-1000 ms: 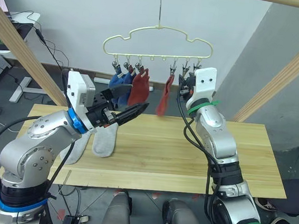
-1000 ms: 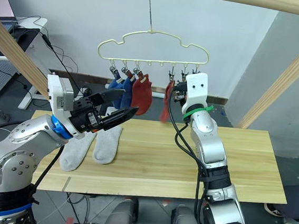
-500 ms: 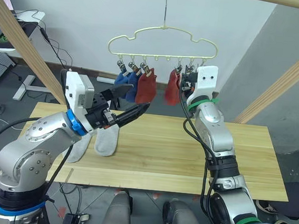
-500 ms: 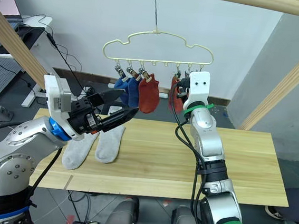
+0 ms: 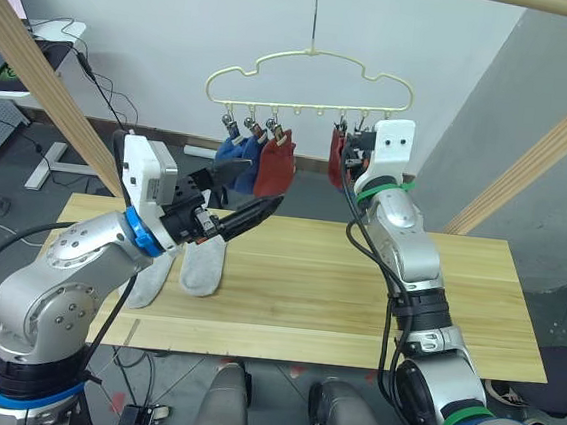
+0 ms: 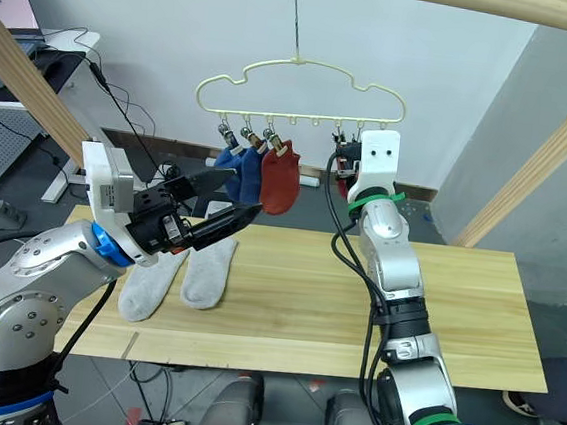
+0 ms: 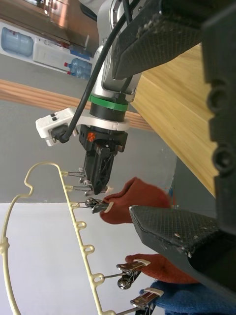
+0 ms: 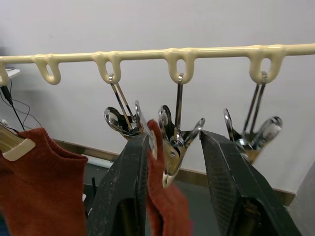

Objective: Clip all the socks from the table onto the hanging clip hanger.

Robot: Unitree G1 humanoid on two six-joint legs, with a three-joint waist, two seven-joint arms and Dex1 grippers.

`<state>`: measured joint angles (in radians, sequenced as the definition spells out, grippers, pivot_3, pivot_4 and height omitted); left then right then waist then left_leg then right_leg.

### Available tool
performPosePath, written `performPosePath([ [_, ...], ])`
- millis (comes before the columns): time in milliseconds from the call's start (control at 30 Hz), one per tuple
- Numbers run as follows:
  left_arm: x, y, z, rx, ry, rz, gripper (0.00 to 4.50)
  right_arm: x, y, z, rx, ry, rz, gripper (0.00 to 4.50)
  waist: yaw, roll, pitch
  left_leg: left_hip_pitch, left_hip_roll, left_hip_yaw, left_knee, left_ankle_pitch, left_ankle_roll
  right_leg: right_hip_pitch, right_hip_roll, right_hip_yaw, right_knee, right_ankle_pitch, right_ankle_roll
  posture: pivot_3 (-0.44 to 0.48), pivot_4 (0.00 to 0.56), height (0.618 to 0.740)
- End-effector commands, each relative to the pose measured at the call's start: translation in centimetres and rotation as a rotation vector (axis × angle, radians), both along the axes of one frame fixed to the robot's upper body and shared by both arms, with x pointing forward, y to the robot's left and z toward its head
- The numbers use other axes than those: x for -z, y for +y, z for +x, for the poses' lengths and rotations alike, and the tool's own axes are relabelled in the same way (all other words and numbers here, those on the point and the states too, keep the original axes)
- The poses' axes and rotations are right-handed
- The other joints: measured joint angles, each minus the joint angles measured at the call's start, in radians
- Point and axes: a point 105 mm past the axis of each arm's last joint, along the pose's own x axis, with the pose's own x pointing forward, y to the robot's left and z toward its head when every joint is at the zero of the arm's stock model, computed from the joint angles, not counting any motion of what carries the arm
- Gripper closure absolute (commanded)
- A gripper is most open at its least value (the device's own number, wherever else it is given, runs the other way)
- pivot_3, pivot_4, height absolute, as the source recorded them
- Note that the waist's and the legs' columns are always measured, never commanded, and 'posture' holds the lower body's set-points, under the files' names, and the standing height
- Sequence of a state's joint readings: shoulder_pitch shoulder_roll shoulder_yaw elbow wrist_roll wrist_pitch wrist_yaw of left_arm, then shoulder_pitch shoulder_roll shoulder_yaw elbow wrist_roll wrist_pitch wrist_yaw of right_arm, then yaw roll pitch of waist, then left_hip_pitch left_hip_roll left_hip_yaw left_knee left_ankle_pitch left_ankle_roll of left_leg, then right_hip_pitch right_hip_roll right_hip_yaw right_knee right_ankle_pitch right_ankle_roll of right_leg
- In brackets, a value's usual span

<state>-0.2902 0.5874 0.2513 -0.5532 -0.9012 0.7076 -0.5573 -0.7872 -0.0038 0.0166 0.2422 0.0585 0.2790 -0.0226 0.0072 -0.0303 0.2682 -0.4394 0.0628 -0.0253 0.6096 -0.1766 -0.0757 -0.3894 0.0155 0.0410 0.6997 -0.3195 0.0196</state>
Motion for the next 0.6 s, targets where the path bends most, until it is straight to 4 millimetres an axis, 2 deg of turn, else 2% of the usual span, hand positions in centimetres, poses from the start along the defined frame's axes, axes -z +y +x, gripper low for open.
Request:
performPosePath([
  [33, -1.18, -0.04, -0.36, 0.005, -0.063, 0.004, 0.0, -2.01, -0.11, 0.04, 0.013, -0.061, 0.035, 2.8, 0.0, 0.0, 0.0, 0.0, 0.0, 0.0, 0.0, 0.0, 0.0, 0.0, 0.0, 0.0, 0.0, 0.0, 0.0, 0.15, 0.23, 0.74],
  [600, -1.02, -0.04, -0.33, -0.006, -0.066, 0.016, 0.0, -2.08, -0.35, 0.95, 0.036, -0.021, 0.131, 2.8, 0.012, 0.0, 0.0, 0.0, 0.0, 0.0, 0.0, 0.0, 0.0, 0.0, 0.0, 0.0, 0.0, 0.0, 0.0, 0.158, 0.224, 0.74],
])
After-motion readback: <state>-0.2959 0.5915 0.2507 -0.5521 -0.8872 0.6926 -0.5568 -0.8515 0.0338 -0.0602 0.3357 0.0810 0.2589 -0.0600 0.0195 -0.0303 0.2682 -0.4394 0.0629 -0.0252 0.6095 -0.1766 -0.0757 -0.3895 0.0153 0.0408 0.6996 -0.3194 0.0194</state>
